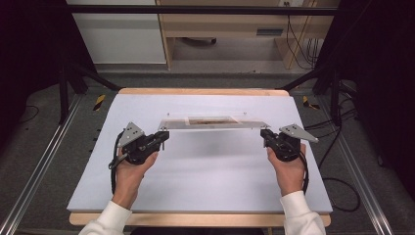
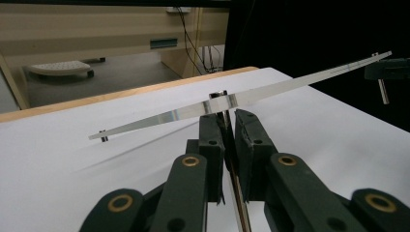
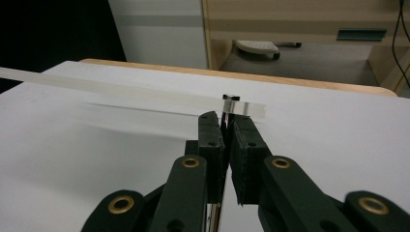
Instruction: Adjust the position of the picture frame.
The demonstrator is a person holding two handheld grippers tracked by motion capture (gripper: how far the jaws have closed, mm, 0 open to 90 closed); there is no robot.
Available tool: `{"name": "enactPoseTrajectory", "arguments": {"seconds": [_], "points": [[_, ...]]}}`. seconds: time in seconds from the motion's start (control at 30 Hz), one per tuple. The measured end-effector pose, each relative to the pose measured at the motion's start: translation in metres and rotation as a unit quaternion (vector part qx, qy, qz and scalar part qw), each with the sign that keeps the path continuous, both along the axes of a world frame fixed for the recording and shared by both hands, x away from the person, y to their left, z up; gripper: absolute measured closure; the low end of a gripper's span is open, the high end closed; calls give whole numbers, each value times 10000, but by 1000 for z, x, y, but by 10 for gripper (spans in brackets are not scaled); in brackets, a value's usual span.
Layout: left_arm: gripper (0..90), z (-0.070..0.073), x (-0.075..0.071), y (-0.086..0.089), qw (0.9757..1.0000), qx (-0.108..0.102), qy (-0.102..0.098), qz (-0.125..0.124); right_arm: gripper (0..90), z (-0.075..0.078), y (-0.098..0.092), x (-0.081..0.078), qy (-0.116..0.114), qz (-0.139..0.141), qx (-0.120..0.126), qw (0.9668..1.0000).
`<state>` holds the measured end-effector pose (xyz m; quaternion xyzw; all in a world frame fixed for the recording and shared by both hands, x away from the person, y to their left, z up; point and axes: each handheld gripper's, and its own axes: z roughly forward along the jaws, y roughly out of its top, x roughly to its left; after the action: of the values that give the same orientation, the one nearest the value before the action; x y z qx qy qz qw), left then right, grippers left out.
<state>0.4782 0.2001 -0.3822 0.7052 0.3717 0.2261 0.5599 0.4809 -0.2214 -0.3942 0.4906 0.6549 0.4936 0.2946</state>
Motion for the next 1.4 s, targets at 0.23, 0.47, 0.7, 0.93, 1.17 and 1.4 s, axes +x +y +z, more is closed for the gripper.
{"name": "enactPoseTrajectory", "arguments": {"seconds": [0.23,0.47,0.7,0.93,1.17,1.4], "points": [[813,-3,17,-3,9999,-4,-76,-96,835,-4,-2,2,-12,-206,-94,9997],[812,-12,28,0,10000,-13,31,-73,833,-7,1,5,22,-262,-109,9996],[812,-25,22,4,9996,63,279,-83,839,-13,6,0,55,-211,-173,9996],[817,-31,19,6,9982,225,549,-108,841,-19,8,-6,162,-187,-192,9995],[823,-36,17,7,9966,354,745,-77,842,-26,10,-12,327,-131,-170,9992],[829,-42,13,7,9953,387,875,-119,844,-32,9,-16,438,-68,-211,9988]]}}
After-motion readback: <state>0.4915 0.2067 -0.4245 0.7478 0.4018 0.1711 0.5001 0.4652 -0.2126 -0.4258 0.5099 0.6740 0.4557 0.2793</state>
